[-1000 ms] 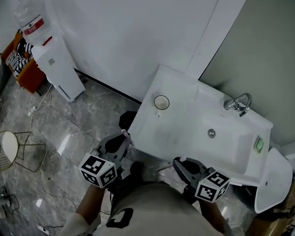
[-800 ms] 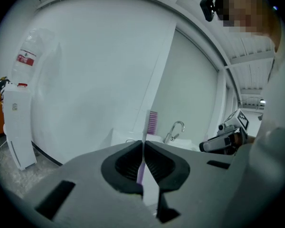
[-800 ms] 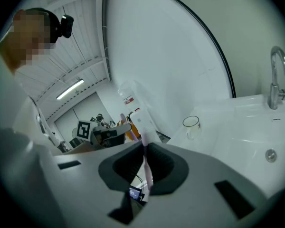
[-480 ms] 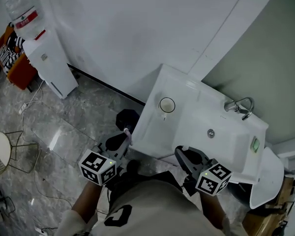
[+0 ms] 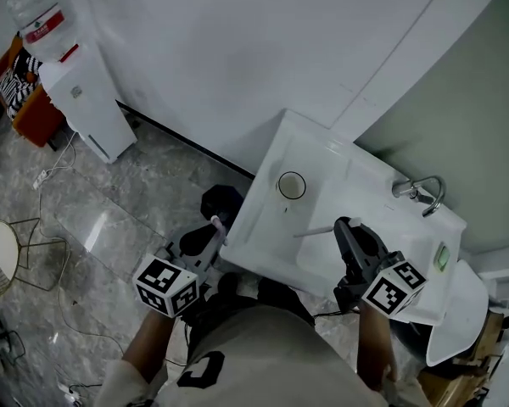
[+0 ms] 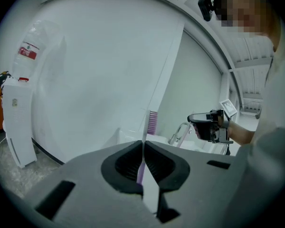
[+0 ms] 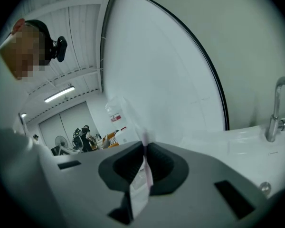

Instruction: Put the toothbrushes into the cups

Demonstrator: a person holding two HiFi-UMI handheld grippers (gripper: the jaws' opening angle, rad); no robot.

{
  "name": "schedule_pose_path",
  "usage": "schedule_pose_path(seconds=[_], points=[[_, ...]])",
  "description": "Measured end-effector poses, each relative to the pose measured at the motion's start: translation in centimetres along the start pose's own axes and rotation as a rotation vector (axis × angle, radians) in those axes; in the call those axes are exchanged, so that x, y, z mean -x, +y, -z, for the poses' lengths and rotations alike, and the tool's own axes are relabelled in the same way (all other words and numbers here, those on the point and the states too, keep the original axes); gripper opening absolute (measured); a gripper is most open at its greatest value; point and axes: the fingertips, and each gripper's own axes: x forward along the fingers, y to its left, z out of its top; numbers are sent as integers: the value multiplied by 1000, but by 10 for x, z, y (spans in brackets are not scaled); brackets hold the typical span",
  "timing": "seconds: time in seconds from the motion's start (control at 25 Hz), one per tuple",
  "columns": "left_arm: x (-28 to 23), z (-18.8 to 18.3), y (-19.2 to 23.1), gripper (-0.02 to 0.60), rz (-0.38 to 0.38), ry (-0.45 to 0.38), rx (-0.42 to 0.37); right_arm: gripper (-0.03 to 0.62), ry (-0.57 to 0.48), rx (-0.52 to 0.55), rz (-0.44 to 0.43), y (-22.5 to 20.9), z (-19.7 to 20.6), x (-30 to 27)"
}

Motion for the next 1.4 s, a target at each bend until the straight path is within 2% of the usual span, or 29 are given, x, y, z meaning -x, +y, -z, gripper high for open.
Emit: schedule_pose_path(seconds=[0.36, 0.64, 1.0, 1.4], points=[[-28, -23, -1, 27, -94, -14, -20, 31, -46, -58, -59, -51, -36, -30], [-45, -23, 0, 28, -131, 17, -13, 31, -39, -103, -80, -79, -38, -64], [-49, -20, 5, 28, -142, 26, 2, 31, -6, -81, -1, -104, -15, -108], [-36, -12, 12, 27, -149, 30, 11, 32, 72, -71, 57, -114, 33, -136]])
